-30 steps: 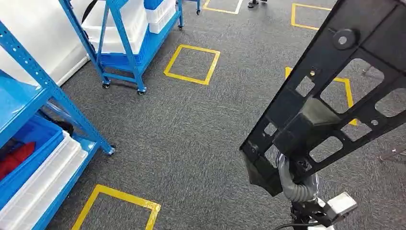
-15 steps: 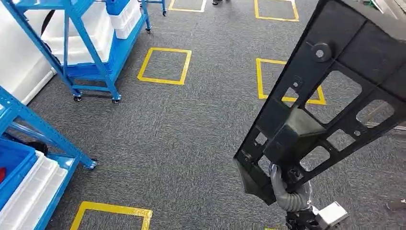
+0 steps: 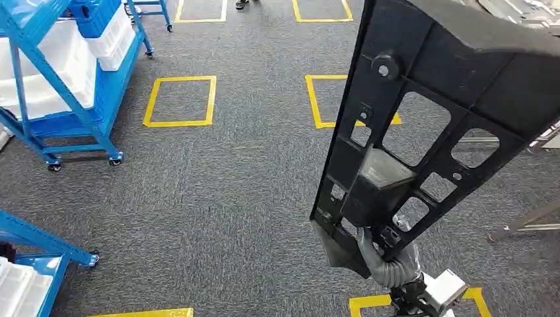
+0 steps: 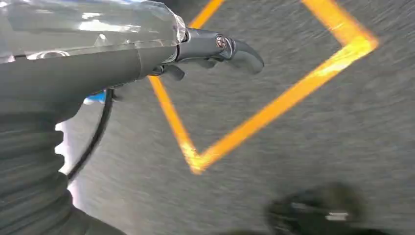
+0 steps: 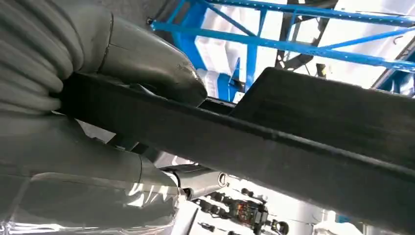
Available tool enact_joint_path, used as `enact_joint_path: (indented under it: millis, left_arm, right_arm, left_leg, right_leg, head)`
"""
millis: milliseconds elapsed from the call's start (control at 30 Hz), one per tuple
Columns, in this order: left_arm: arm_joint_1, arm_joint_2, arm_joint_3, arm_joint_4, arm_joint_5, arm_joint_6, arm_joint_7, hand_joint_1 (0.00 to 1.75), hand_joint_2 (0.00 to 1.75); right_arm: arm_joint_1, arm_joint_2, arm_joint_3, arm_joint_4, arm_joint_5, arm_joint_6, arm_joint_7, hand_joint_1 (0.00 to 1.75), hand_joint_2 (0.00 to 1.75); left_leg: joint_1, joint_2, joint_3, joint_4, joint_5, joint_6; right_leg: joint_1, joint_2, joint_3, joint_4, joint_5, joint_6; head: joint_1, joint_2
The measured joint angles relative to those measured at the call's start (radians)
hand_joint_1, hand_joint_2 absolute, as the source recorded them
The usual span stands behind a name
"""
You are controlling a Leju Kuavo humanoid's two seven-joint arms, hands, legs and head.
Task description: Take the parts from the cabinet and place them on the table.
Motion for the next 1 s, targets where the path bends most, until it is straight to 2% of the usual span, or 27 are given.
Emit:
enact_joint_path:
  millis: [67, 100, 133, 167, 200, 233, 267, 300, 333, 367, 400, 433, 467, 567, 600, 633, 667, 700, 733, 767, 800, 833, 867, 900, 933, 967, 1000]
  left_arm:
    - [-0.014, -0.007, 0.014, 0.000, 0.016, 0.010, -0.018, 0.00, 1.75]
    - [-0.018, -0.010, 0.019, 0.000, 0.019, 0.012, -0.019, 0.00, 1.75]
    - [-0.018, -0.012, 0.025, 0.000, 0.022, 0.016, -0.025, 0.00, 1.75]
    - [-0.018, -0.016, 0.033, 0.000, 0.033, 0.017, -0.036, 0.00, 1.75]
    - [-0.017, -0.017, 0.041, 0.000, 0.038, 0.018, -0.038, 0.00, 1.75]
    - [-0.012, -0.017, 0.047, 0.000, 0.037, 0.018, -0.029, 0.00, 1.75]
    - [-0.009, -0.017, 0.051, 0.000, 0.037, 0.018, -0.016, 0.00, 1.75]
    - [-0.008, -0.017, 0.054, 0.000, 0.034, 0.018, -0.008, 0.00, 1.75]
    - [-0.007, -0.017, 0.058, 0.000, 0.034, 0.018, 0.013, 0.00, 1.75]
    - [-0.007, -0.016, 0.064, 0.000, 0.035, 0.017, 0.039, 0.00, 1.75]
    - [-0.007, -0.016, 0.071, 0.000, 0.038, 0.014, 0.069, 0.00, 1.75]
    - [-0.008, -0.016, 0.074, 0.000, 0.038, 0.008, 0.091, 0.00, 1.75]
    - [-0.008, -0.016, 0.077, 0.000, 0.038, 0.006, 0.106, 0.00, 1.75]
    - [-0.011, -0.014, 0.083, 0.000, 0.035, -0.003, 0.134, 0.00, 1.75]
    - [-0.013, -0.013, 0.083, 0.000, 0.029, -0.007, 0.150, 0.00, 1.75]
    - [-0.014, -0.011, 0.083, 0.000, 0.024, -0.012, 0.163, 0.00, 1.75]
    - [-0.017, -0.009, 0.083, 0.000, 0.017, -0.015, 0.171, 0.00, 1.75]
    - [-0.021, -0.008, 0.083, 0.000, 0.015, -0.015, 0.171, 0.00, 1.75]
    - [-0.027, -0.005, 0.083, -0.001, 0.010, -0.012, 0.169, 0.00, 1.75]
    - [-0.031, -0.004, 0.083, -0.001, 0.006, -0.008, 0.164, 0.00, 1.75]
    - [-0.032, -0.003, 0.083, -0.001, 0.002, -0.003, 0.156, 0.00, 1.75]
    - [-0.030, -0.001, 0.083, -0.001, -0.001, 0.000, 0.150, 0.00, 1.75]
    - [-0.024, 0.002, 0.083, -0.001, -0.007, 0.005, 0.144, 0.00, 1.75]
    - [-0.013, 0.003, 0.083, -0.001, -0.015, 0.004, 0.139, 0.00, 1.75]
    - [-0.002, 0.006, 0.083, -0.001, -0.025, -0.001, 0.137, 0.00, 1.75]
    - [0.011, 0.009, 0.082, 0.000, -0.039, -0.016, 0.139, 0.00, 1.75]
    - [0.016, 0.013, 0.078, 0.000, -0.057, -0.032, 0.140, 0.00, 1.75]
  right_arm:
    - [-0.007, -0.002, 0.000, 0.007, -0.008, 0.009, 0.001, 1.75, 1.75]
    - [-0.010, -0.004, 0.000, 0.010, -0.008, 0.011, 0.001, 1.75, 1.75]
    - [-0.014, -0.008, 0.000, 0.012, -0.009, 0.014, 0.001, 1.75, 1.75]
    - [-0.027, -0.008, 0.001, 0.017, -0.011, 0.019, 0.001, 1.75, 1.75]
    - [-0.040, -0.008, 0.002, 0.022, -0.015, 0.019, 0.000, 1.75, 1.75]
    - [-0.049, -0.008, 0.002, 0.031, -0.021, 0.019, -0.002, 1.75, 1.75]
    - [-0.055, -0.008, 0.002, 0.041, -0.027, 0.019, -0.003, 1.75, 1.75]
    - [-0.059, -0.008, 0.002, 0.050, -0.029, 0.020, -0.004, 1.75, 1.75]
    - [-0.064, -0.008, 0.002, 0.061, -0.032, 0.022, -0.006, 1.75, 1.75]
    - [-0.068, -0.008, 0.002, 0.071, -0.037, 0.024, -0.010, 1.75, 1.75]
    - [-0.075, -0.008, 0.002, 0.076, -0.039, 0.025, -0.016, 1.75, 1.75]
    - [-0.084, -0.008, 0.002, 0.080, -0.042, 0.025, -0.020, 1.75, 1.75]
    - [-0.095, -0.007, 0.002, 0.084, -0.043, 0.025, -0.021, 1.75, 1.75]
    - [-0.101, -0.005, 0.002, 0.092, -0.048, 0.017, -0.021, 1.75, 1.75]
    - [-0.100, -0.005, 0.002, 0.092, -0.050, 0.012, -0.021, 1.75, 1.75]
    - [-0.096, -0.004, 0.002, 0.091, -0.052, 0.010, -0.021, 1.75, 1.75]
    - [-0.096, 0.003, 0.002, 0.091, -0.058, 0.005, -0.021, 1.75, 1.75]
    - [-0.094, 0.011, 0.001, 0.091, -0.062, 0.000, -0.021, 1.75, 1.75]
    - [-0.088, 0.020, -0.003, 0.092, -0.066, 0.001, -0.021, 1.75, 1.75]
    - [-0.080, 0.024, -0.007, 0.093, -0.069, 0.003, -0.023, 1.75, 1.75]
    - [-0.073, 0.030, -0.014, 0.095, -0.072, 0.009, -0.027, 1.75, 1.75]
    - [-0.069, 0.036, -0.018, 0.097, -0.072, 0.012, -0.031, 1.75, 1.75]
    - [-0.067, 0.045, -0.022, 0.098, -0.073, 0.017, -0.037, 1.75, 1.75]
    - [-0.066, 0.053, -0.024, 0.098, -0.074, 0.019, -0.038, 1.75, 1.75]
    - [-0.064, 0.063, -0.025, 0.097, -0.075, 0.019, -0.038, 1.75, 1.75]
    - [-0.064, 0.071, -0.029, 0.097, -0.076, 0.018, -0.037, 1.75, 1.75]
    - [-0.058, 0.079, -0.033, 0.091, -0.078, 0.017, -0.035, 1.75, 1.75]
  left_leg:
    - [-0.006, 0.019, 0.002, 0.000, 0.006, 0.013]
    - [0.001, 0.033, 0.002, -0.010, 0.015, 0.026]
    - [-0.002, 0.044, 0.002, -0.014, 0.018, 0.031]
    - [-0.005, 0.057, -0.001, -0.014, 0.019, 0.037]
    - [-0.008, 0.071, -0.004, -0.014, 0.020, 0.037]
    - [-0.010, 0.087, -0.006, -0.014, 0.020, 0.039]
    - [-0.011, 0.101, -0.008, -0.014, 0.019, 0.039]
    - [-0.012, 0.112, -0.008, -0.014, 0.019, 0.039]
    - [-0.013, 0.125, -0.008, -0.014, 0.019, 0.039]
    - [-0.014, 0.135, -0.007, -0.014, 0.018, 0.039]
    - [-0.016, 0.144, -0.005, -0.014, 0.017, 0.037]
    - [-0.017, 0.153, -0.002, -0.014, 0.015, 0.035]
    - [-0.024, 0.161, -0.003, -0.011, 0.012, 0.029]
    - [-0.022, 0.190, 0.004, -0.016, 0.011, 0.017]
    - [-0.024, 0.193, 0.009, -0.016, 0.006, 0.008]
    - [-0.018, 0.155, 0.006, 0.000, -0.011, 0.002]
    - [-0.017, 0.120, -0.017, 0.054, -0.048, 0.000]
    - [-0.017, 0.103, -0.047, 0.130, -0.088, -0.002]
    - [-0.017, 0.097, -0.081, 0.216, -0.127, -0.004]
    - [-0.017, 0.097, -0.105, 0.279, -0.148, -0.007]
    - [-0.016, 0.097, -0.109, 0.298, -0.140, -0.007]
    - [-0.015, 0.096, -0.093, 0.267, -0.114, -0.007]
    - [-0.011, 0.089, -0.056, 0.189, -0.065, -0.007]
    - [-0.007, 0.072, -0.016, 0.099, -0.017, -0.007]
    - [-0.001, 0.029, 0.013, 0.025, 0.007, -0.007]
    - [0.000, -0.011, 0.016, 0.011, -0.003, -0.007]
    - [0.001, -0.002, 0.024, -0.006, -0.017, -0.001]
  right_leg:
    - [-0.005, 0.021, -0.005, -0.007, 0.009, 0.015]
    - [-0.006, 0.010, -0.008, -0.001, 0.004, 0.017]
    - [-0.001, -0.052, -0.017, 0.020, -0.015, 0.020]
    - [0.000, -0.093, -0.047, 0.082, -0.056, 0.025]
    - [-0.001, -0.108, -0.086, 0.165, -0.098, 0.028]
    - [-0.003, -0.112, -0.126, 0.250, -0.132, 0.031]
    - [-0.004, -0.114, -0.151, 0.304, -0.146, 0.032]
    - [-0.005, -0.115, -0.152, 0.309, -0.136, 0.032]
    - [-0.006, -0.117, -0.125, 0.262, -0.104, 0.030]
    - [-0.005, -0.124, -0.077, 0.176, -0.062, 0.026]
    - [-0.002, -0.148, -0.019, 0.072, -0.021, 0.020]
    - [0.005, -0.196, 0.020, -0.005, -0.015, 0.011]
    - [0.016, -0.204, 0.023, -0.014, -0.018, 0.006]
    - [0.019, -0.166, 0.016, -0.015, -0.015, -0.003]
    - [0.009, -0.153, 0.023, -0.028, -0.008, -0.012]
    - [0.006, -0.147, 0.028, -0.035, -0.004, -0.015]
    - [0.004, -0.137, 0.027, -0.035, -0.001, -0.020]
    - [0.004, -0.129, 0.025, -0.034, -0.001, -0.022]
    - [0.004, -0.118, 0.025, -0.034, -0.001, -0.023]
    - [0.005, -0.107, 0.025, -0.033, -0.001, -0.023]
    - [0.004, -0.092, 0.025, -0.030, -0.002, -0.023]
    - [0.003, -0.078, 0.025, -0.027, -0.002, -0.022]
    - [0.002, -0.059, 0.026, -0.023, -0.004, -0.020]
    - [0.001, -0.041, 0.026, -0.018, -0.006, -0.016]
    - [0.000, -0.025, 0.023, -0.013, -0.009, -0.012]
    - [0.003, -0.011, 0.014, -0.004, -0.009, -0.006]
    - [-0.001, 0.000, -0.001, 0.000, -0.004, 0.001]
  head:
    - [0.000, 0.000]
    - [0.000, 0.000]
    - [0.000, 0.000]
    - [0.000, 0.000]
    - [0.000, 0.000]
    - [0.000, 0.000]
    - [0.000, 0.000]
    - [0.000, 0.000]
    - [0.000, 0.000]
    - [0.000, 0.000]
    - [0.000, 0.000]
    - [0.000, 0.000]
    - [0.000, 0.000]
    - [0.000, 0.000]
    - [0.000, 0.000]
    - [0.000, 0.000]
    - [0.000, 0.000]
    - [0.000, 0.000]
    - [0.000, 0.000]
    - [0.000, 0.000]
    - [0.000, 0.000]
    - [0.000, 0.000]
    - [0.000, 0.000]
    - [0.000, 0.000]
    - [0.000, 0.000]
    - [0.000, 0.000]
    - [0.000, 0.000]
